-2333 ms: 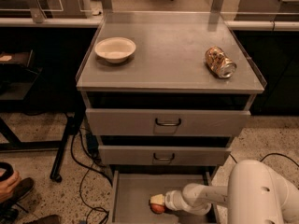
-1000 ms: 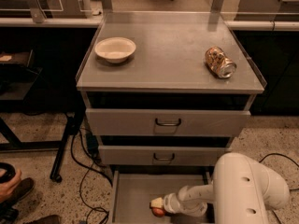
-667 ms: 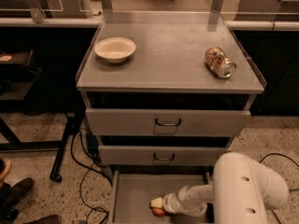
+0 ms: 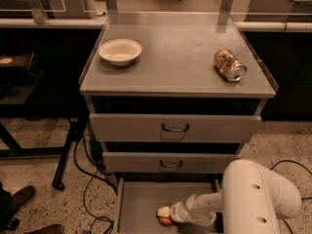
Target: Place apple into bottom drawer
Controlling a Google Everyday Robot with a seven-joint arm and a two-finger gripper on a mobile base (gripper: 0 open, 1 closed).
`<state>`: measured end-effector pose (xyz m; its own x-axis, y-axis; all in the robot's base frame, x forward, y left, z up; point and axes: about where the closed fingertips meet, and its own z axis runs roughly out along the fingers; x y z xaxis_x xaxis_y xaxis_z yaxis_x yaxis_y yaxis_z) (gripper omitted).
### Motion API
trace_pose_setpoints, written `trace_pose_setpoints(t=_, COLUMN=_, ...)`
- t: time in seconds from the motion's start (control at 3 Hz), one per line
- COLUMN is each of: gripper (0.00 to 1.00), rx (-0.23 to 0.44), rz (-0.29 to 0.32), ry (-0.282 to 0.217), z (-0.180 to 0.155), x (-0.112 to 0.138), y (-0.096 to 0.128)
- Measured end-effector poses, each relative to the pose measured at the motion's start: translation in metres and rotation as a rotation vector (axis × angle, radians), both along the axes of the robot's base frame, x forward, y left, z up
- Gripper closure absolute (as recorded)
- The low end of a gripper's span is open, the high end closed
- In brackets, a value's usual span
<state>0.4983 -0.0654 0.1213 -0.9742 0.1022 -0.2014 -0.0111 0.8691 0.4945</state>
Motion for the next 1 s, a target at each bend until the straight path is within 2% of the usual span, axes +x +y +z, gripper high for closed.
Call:
trace_pose_setpoints(t=0.33, gripper=0.08, rx=0.0, rz=0.0, ry=0.0, z=0.0, x=0.0, y=0.0)
trace_pose_setpoints(t=0.67, gripper=0.0, rx=0.0, rz=0.0, ry=0.0, z=-0.0001, x=-0.0001, y=0.0001)
trace_pose_setpoints(t=1.0, gripper=0.0, rx=0.0, rz=0.0, ry=0.0, z=-0.0001, x=-0.0001, y=0.0001)
